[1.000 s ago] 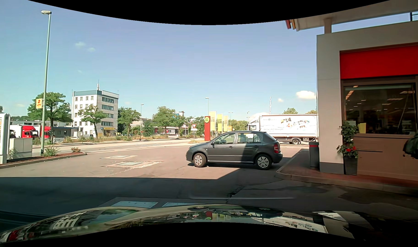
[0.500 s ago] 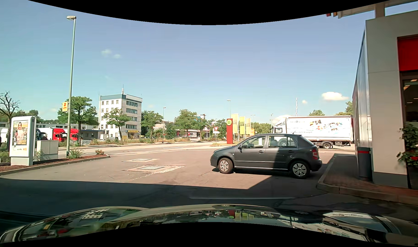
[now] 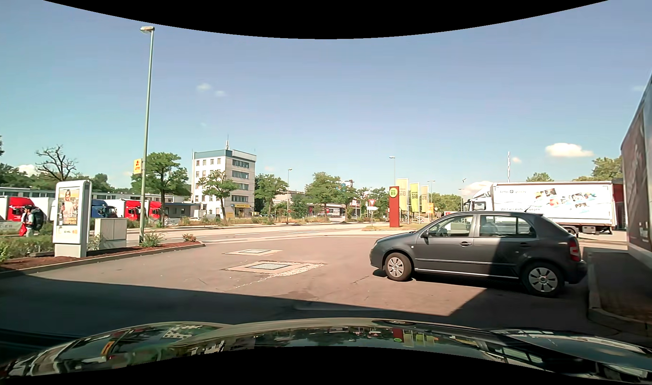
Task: Follow the waypoints while adhering to traffic rules and regulations
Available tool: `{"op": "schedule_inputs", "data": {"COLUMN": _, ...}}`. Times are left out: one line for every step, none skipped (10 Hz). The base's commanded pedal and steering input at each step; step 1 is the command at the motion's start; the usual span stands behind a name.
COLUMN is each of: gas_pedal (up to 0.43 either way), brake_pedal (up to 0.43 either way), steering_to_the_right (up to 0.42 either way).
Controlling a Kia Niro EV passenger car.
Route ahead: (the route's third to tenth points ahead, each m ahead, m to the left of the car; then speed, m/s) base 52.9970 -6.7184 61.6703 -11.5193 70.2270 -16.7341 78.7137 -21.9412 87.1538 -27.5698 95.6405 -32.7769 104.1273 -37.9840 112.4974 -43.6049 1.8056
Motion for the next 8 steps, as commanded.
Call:
{"op": "schedule_inputs", "data": {"gas_pedal": 0.039, "brake_pedal": 0.000, "steering_to_the_right": -0.436}}
{"op": "schedule_inputs", "data": {"gas_pedal": 0.039, "brake_pedal": 0.000, "steering_to_the_right": -0.413}}
{"op": "schedule_inputs", "data": {"gas_pedal": 0.047, "brake_pedal": 0.000, "steering_to_the_right": -0.397}}
{"op": "schedule_inputs", "data": {"gas_pedal": 0.047, "brake_pedal": 0.000, "steering_to_the_right": -0.375}}
{"op": "schedule_inputs", "data": {"gas_pedal": 0.047, "brake_pedal": 0.000, "steering_to_the_right": -0.356}}
{"op": "schedule_inputs", "data": {"gas_pedal": 0.047, "brake_pedal": 0.000, "steering_to_the_right": -0.334}}
{"op": "schedule_inputs", "data": {"gas_pedal": 0.047, "brake_pedal": 0.000, "steering_to_the_right": -0.320}}
{"op": "schedule_inputs", "data": {"gas_pedal": 0.047, "brake_pedal": 0.000, "steering_to_the_right": -0.312}}
